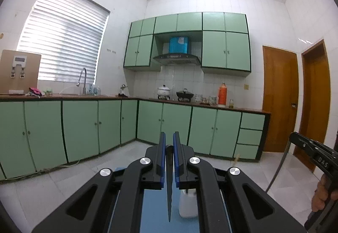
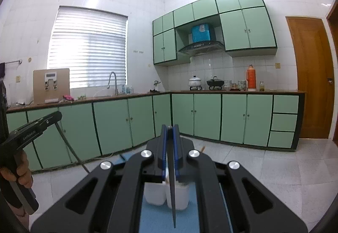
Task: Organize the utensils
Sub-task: 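Lift both grey chopsticks and carry them toward the white holder, then lower both grey chopsticks into the white holder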
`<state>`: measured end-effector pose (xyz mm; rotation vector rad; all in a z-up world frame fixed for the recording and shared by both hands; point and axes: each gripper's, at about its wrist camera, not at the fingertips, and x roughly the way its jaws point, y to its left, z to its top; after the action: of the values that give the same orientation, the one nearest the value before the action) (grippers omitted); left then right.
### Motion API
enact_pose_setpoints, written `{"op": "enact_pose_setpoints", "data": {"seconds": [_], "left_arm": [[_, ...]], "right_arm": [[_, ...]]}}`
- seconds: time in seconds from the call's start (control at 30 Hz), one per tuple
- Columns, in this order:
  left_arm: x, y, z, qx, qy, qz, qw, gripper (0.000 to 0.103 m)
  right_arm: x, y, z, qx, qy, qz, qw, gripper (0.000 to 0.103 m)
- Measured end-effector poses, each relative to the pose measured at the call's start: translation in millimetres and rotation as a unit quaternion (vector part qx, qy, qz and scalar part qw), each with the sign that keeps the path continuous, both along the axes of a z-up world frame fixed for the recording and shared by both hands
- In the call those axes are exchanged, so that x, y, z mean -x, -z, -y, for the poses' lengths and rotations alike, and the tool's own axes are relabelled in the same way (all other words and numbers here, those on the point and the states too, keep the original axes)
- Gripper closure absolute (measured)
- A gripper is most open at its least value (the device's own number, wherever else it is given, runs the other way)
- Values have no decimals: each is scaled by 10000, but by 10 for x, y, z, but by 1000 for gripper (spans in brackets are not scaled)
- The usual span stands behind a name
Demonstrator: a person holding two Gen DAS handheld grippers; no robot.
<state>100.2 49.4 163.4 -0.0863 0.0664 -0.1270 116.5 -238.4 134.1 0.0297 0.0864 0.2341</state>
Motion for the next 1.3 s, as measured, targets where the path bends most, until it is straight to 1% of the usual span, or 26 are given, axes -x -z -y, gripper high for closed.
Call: {"op": "enact_pose_setpoints", "data": {"seconds": [0.13, 0.33, 0.47, 0.57, 0.63, 0.77, 0.9, 1.07, 1.13, 1.3], "left_arm": [[-289, -125, -32, 34, -9, 97, 9999, 96], [-724, -266, 53, 6, 42, 289, 9996, 96], [-996, -346, 143, 49, 167, 395, 9991, 96], [-1179, -350, 203, 152, 346, 377, 9986, 96], [-1316, -310, 236, 262, 518, 311, 9978, 96], [-1489, -192, 322, 316, 734, 155, 9967, 96], [-1597, -85, 389, 269, 861, -4, 9959, 96], [-1672, 51, 425, 280, 1048, -257, 9938, 96], [-1673, 109, 443, 233, 1055, -306, 9937, 96], [-1739, 271, 521, 100, 1109, -579, 9921, 96]], "right_arm": [[-265, -135, -12, 15, 7, 109, 9999, 98], [-627, -304, -74, 32, -49, 262, 9996, 98], [-888, -330, -127, 95, -69, 311, 9994, 98], [-1085, -291, -150, 66, -108, 258, 9996, 98], [-1184, -237, -176, 89, -100, 223, 9997, 98], [-1369, -103, -217, 188, -39, 133, 9997, 98], [-1516, 23, -212, 130, -28, -4, 9999, 98], [-1594, 153, -210, 75, 15, -112, 9999, 98], [-1623, 197, -216, 55, 26, -155, 9999, 98], [-1661, 323, -252, 23, 7, -263, 9997, 98]]}}
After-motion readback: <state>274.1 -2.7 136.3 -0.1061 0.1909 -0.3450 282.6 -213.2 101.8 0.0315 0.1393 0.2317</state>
